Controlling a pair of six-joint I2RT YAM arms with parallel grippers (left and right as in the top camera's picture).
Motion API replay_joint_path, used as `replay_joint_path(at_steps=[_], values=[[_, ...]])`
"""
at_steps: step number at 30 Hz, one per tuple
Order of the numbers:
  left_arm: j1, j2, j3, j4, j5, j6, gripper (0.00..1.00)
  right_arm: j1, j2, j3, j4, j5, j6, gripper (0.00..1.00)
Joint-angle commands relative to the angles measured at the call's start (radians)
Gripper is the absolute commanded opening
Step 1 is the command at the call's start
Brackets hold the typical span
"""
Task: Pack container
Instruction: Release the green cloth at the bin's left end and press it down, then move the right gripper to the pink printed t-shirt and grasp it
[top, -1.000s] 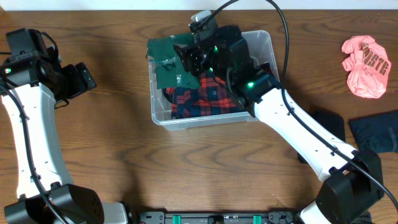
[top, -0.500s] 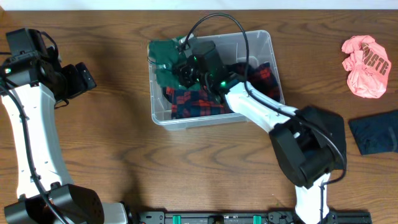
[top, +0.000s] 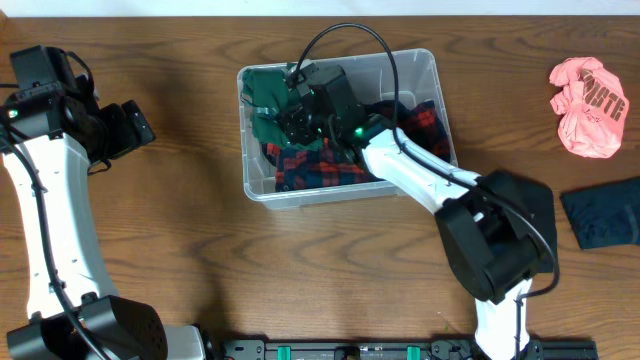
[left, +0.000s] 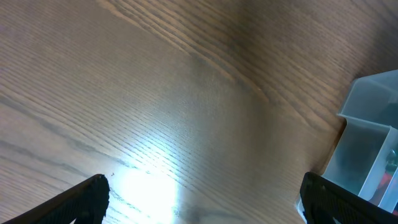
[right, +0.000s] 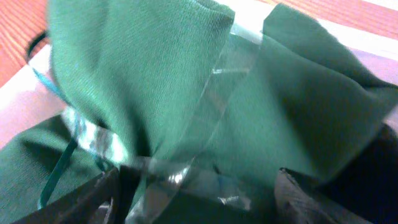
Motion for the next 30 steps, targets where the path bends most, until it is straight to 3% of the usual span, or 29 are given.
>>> replay_joint_path(at_steps=[1, 4, 9, 15, 20, 23, 30], values=[[0.003, 0.006, -0.014, -0.005, -0.015, 0.005, 0.98, -0.012, -0.111, 0.043, -0.04, -0.039, -0.015, 0.85], [0.003, 0.006, -0.014, -0.005, -0.015, 0.005, 0.98, -0.047, -0.199, 0.058, -0.058, -0.039, -0.014, 0.99], [0.003, 0.006, -0.014, -0.005, -0.014, 0.005, 0.98, -0.141, -0.363, 0.059, -0.124, -0.038, -0.015, 0.99], [0.003, 0.006, -0.014, -0.005, -0.005, 0.004, 0.98, -0.383, -0.509, 0.059, -0.306, -0.04, -0.032, 0.99], [0.003, 0.006, -0.014, -0.005, 0.004, -0.003, 0.98, -0.666, -0.508, 0.058, -0.446, -0.092, -0.028, 0.93], [0.003, 0.006, -0.014, -0.005, 0.004, -0.003, 0.98, -0.823, -0.484, 0.057, -0.502, -0.127, -0.021, 0.99], [0.003, 0.006, -0.014, -0.005, 0.004, -0.003, 0.98, -1.089, -0.393, 0.057, -0.511, -0.208, -0.006, 0.99]])
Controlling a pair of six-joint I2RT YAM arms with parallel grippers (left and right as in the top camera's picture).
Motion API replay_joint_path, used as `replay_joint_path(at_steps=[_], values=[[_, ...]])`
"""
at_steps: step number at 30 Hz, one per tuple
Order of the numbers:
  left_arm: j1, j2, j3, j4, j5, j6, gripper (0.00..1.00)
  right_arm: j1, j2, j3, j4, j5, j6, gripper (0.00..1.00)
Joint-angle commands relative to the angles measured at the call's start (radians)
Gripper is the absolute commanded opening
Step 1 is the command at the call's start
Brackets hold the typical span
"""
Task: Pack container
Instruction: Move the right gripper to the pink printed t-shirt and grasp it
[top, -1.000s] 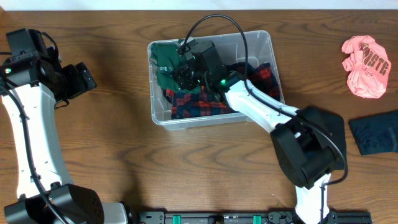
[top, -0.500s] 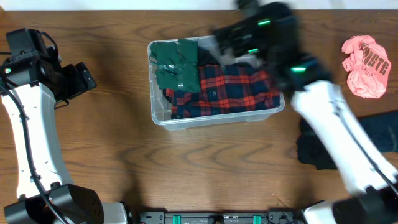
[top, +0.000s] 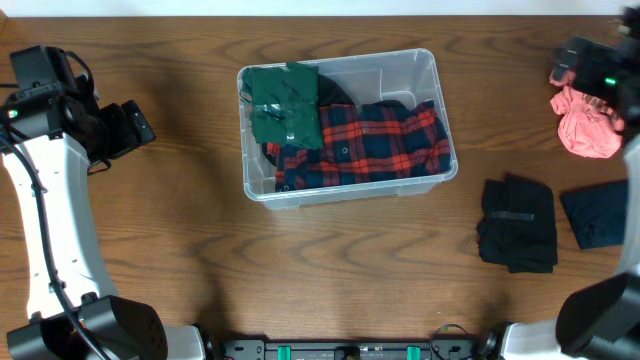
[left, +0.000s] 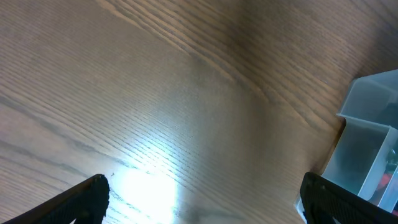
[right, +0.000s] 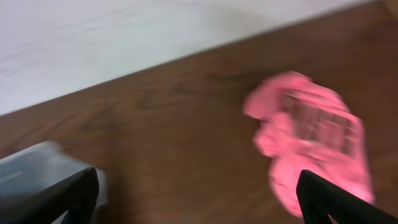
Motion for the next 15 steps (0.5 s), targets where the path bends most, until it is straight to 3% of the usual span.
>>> replay_joint_path(at_steps=[1, 15], values=[[0.003, 0.006, -0.013, -0.005, 0.003, -0.002, 0.98, -0.098, 0.058, -0.003, 0.007, -0.112, 0.013, 0.99], [0.003, 0.006, -0.013, -0.005, 0.003, -0.002, 0.98, -0.327, 0.306, -0.003, 0.037, -0.166, 0.013, 0.99]])
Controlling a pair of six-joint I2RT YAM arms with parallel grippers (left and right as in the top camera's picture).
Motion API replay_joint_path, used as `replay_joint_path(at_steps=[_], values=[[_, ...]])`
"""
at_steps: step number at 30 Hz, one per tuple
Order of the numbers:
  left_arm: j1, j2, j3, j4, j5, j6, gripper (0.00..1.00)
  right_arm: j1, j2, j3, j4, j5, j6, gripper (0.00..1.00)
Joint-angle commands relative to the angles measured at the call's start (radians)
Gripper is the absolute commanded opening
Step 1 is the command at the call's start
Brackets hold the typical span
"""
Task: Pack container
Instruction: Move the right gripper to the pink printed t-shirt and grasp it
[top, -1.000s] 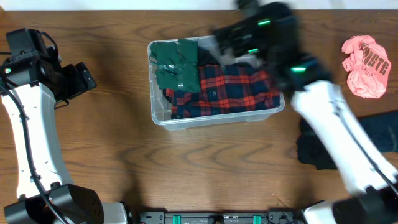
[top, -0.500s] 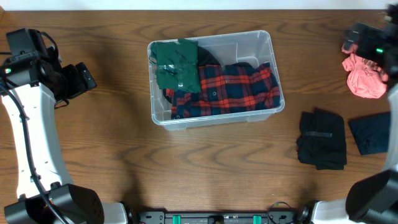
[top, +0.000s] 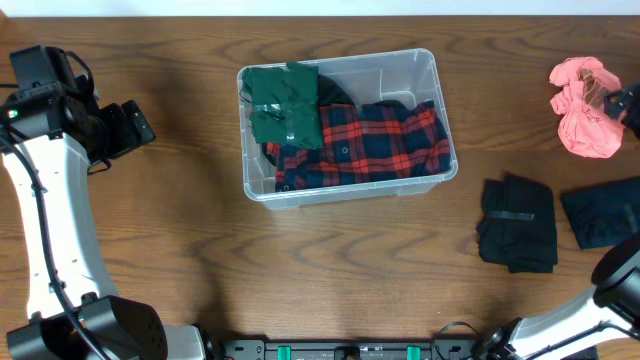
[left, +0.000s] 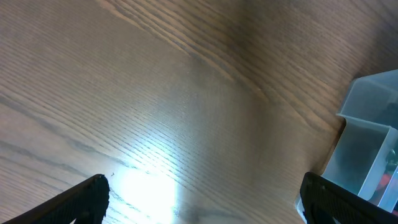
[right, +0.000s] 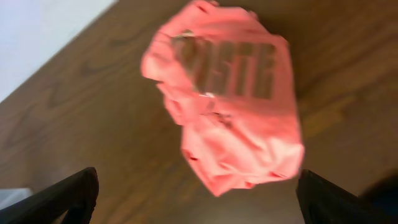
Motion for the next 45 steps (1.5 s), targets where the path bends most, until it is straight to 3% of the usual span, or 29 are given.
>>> replay_joint_path(at_steps=[1, 16, 22, 30, 39, 41, 44, 45], values=[[0.003, 0.006, -0.013, -0.006, 0.002, -0.002, 0.98, -0.04, 0.035, -0.002, 0.007, 0.002, 0.011, 0.99], [0.003, 0.006, -0.013, -0.021, 0.002, -0.002, 0.98, -0.051, 0.209, -0.002, 0.095, 0.068, 0.036, 0.97], [0.003, 0.006, -0.013, -0.021, 0.002, -0.002, 0.98, -0.035, 0.24, -0.002, 0.143, 0.068, 0.039, 0.86], [0.003, 0.006, -0.013, -0.021, 0.002, -0.002, 0.98, 0.023, 0.291, -0.002, 0.219, 0.071, 0.06, 0.79], [0.003, 0.006, -0.013, -0.021, 0.002, -0.002, 0.98, 0.048, 0.333, -0.002, 0.239, 0.098, 0.076, 0.51], [0.003, 0.006, -0.013, -0.021, 0.002, -0.002, 0.98, 0.048, 0.335, -0.002, 0.229, 0.101, 0.076, 0.38], [0.003, 0.006, -0.013, -0.021, 0.002, -0.002, 0.98, 0.047, 0.334, -0.002, 0.21, 0.1, 0.076, 0.03], [0.003, 0.006, -0.013, -0.021, 0.002, -0.002, 0.98, 0.047, 0.332, -0.002, 0.202, 0.089, 0.076, 0.01]])
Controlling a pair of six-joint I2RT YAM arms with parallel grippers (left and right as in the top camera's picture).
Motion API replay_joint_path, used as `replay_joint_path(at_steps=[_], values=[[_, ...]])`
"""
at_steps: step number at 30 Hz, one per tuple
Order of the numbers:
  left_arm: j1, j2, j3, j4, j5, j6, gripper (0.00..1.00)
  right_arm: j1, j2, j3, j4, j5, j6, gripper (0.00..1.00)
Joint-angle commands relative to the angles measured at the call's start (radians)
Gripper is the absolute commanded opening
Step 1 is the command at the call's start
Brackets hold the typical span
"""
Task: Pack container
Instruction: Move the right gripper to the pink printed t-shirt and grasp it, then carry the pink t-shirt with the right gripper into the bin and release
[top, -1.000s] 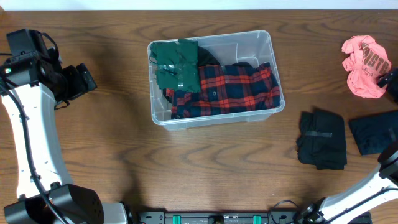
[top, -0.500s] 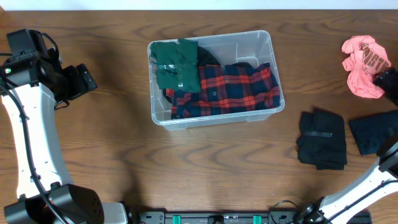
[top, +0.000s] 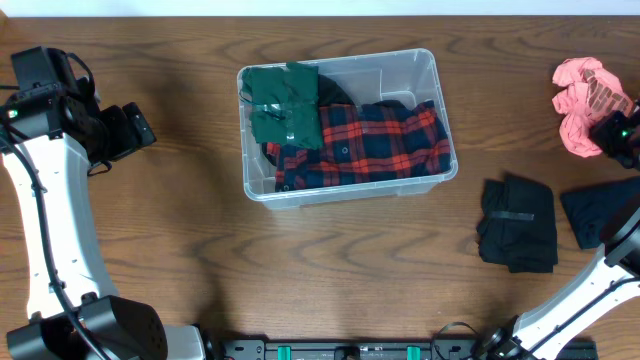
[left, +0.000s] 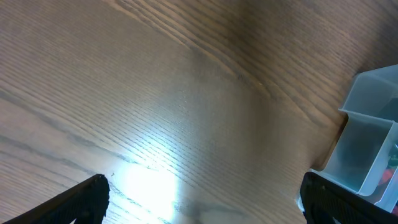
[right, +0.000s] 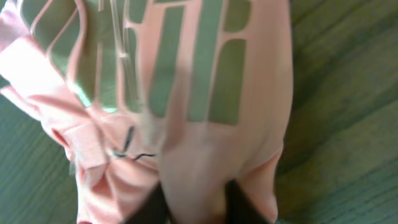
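Observation:
A clear plastic bin (top: 346, 194) stands mid-table, holding a folded green garment (top: 285, 100) at its left end and a red plaid shirt (top: 365, 145). At the far right lies a crumpled pink shirt (top: 580, 95) with grey lettering. My right gripper (top: 618, 133) is down on its right side. The pink shirt (right: 186, 74) fills the right wrist view, and the right gripper (right: 198, 202) is shut on a fold of it. My left gripper (top: 135, 125) hangs left of the bin; this left gripper (left: 202, 208) is open over bare wood.
A folded black garment (top: 518, 238) lies right of the bin, near the front. A dark navy garment (top: 598, 217) lies beside it at the table's right edge. The bin's corner (left: 367, 143) shows at the right of the left wrist view.
My right gripper was open above the pink shirt; now it is down on it, its fingers drawn together on a fold of cloth. The left arm has not moved.
First my right gripper was inside the bin at the green garment. A second later the green garment lay in the bin and the gripper was open at the far right near the pink shirt. Then it hung over that shirt, and now it grips it.

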Motion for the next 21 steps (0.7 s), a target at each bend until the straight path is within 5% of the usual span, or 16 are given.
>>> replay_joint_path(at_steps=[1, 21], values=[[0.003, 0.006, -0.013, -0.003, 0.002, -0.002, 0.98, 0.009, 0.024, -0.004, -0.034, -0.006, 0.003, 0.01], [0.003, 0.006, -0.013, -0.002, 0.002, -0.002, 0.98, 0.196, -0.533, -0.003, -0.19, -0.163, 0.029, 0.01]])
